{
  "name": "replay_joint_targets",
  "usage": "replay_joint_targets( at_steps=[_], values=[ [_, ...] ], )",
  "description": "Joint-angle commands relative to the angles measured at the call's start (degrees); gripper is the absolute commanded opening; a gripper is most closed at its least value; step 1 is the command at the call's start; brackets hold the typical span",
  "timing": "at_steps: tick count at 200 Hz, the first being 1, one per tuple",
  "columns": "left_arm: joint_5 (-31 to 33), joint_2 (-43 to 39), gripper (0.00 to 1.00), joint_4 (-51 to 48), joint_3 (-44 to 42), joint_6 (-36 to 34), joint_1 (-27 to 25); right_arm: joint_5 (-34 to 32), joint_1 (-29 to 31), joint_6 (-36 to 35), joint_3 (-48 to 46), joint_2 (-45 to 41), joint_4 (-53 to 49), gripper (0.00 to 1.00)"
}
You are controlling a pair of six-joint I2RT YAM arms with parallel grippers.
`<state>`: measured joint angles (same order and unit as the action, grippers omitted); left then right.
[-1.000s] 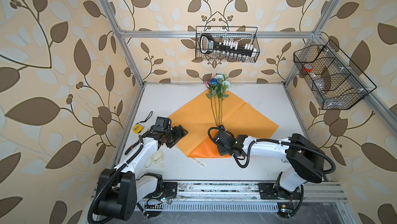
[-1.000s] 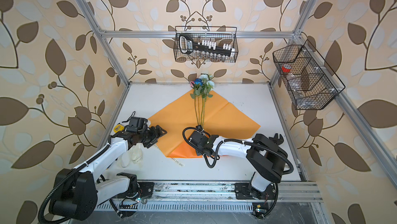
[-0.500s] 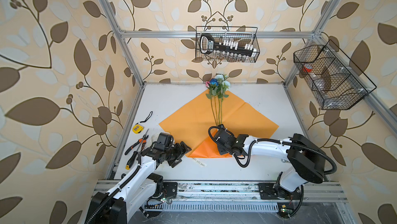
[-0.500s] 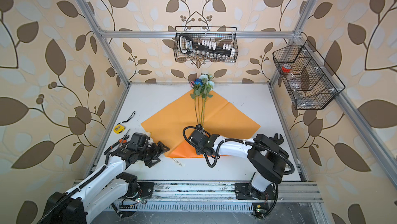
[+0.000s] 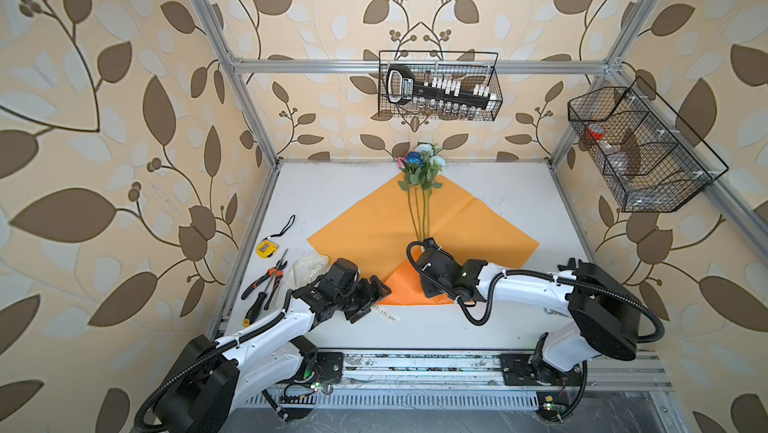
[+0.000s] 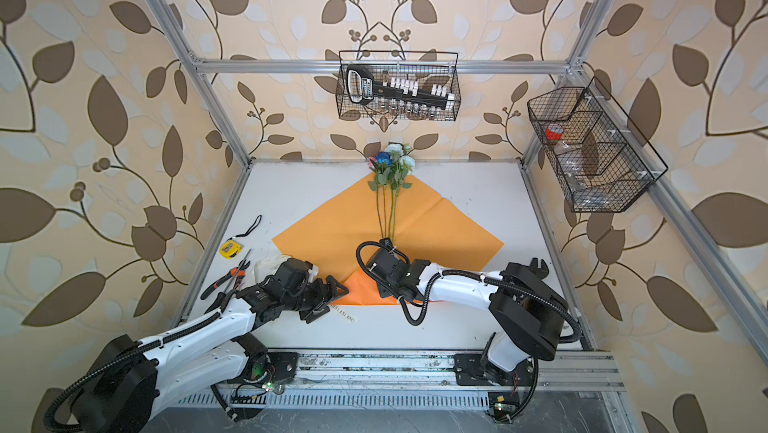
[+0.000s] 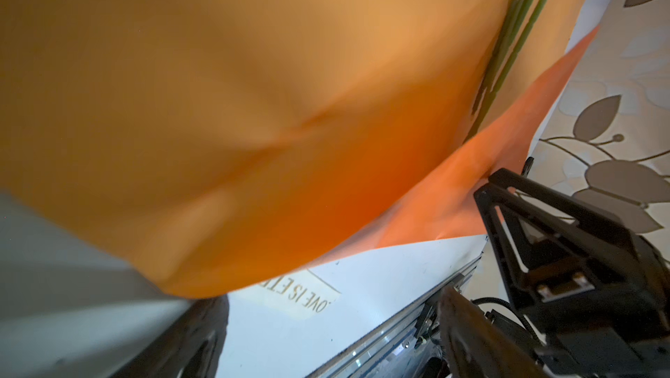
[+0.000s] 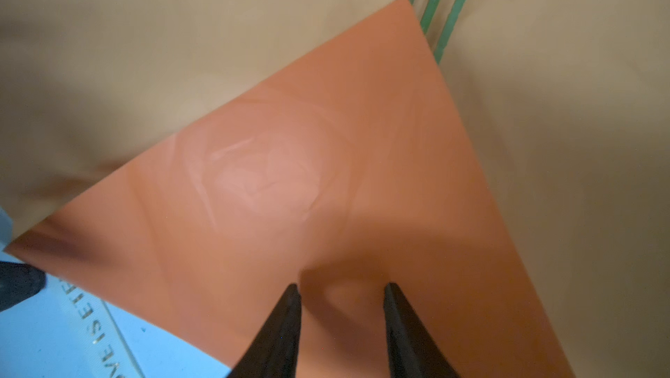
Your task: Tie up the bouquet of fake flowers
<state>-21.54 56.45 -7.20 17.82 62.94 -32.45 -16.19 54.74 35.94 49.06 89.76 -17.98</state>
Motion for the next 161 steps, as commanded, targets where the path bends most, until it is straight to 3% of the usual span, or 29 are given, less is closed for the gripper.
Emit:
replay_joint_targets(
  at_steps=[1,44,106,130,161],
  values=[
    [5.6,0.8,0.91,6.5,-0.6,1.0,-1.2,0.6,-0.7,0.2,-1.5,-0.8,0.3,0.4],
    [9.0,2.5,0.92,10.5,-0.3,0.7,-2.6,2.3,-2.1,-0.1,-2.3,-0.4,1.7,0.4],
    [11.7,3.6,0.94,9.1,3.4,-4.0,-4.1,5.5,-3.8,-3.5,-2.6,-0.9,4.3,0.4],
    [12.8,5.1,0.97,7.3,4.3,-3.8,-4.3,7.8,-3.8,-6.5,-3.6,-3.0,5.8,0.39],
    [16.6,6.0,0.99,5.1,4.9,-3.1,-4.4,7.3,-3.8,-5.2,-4.1,-2.9,4.3,0.37]
  ],
)
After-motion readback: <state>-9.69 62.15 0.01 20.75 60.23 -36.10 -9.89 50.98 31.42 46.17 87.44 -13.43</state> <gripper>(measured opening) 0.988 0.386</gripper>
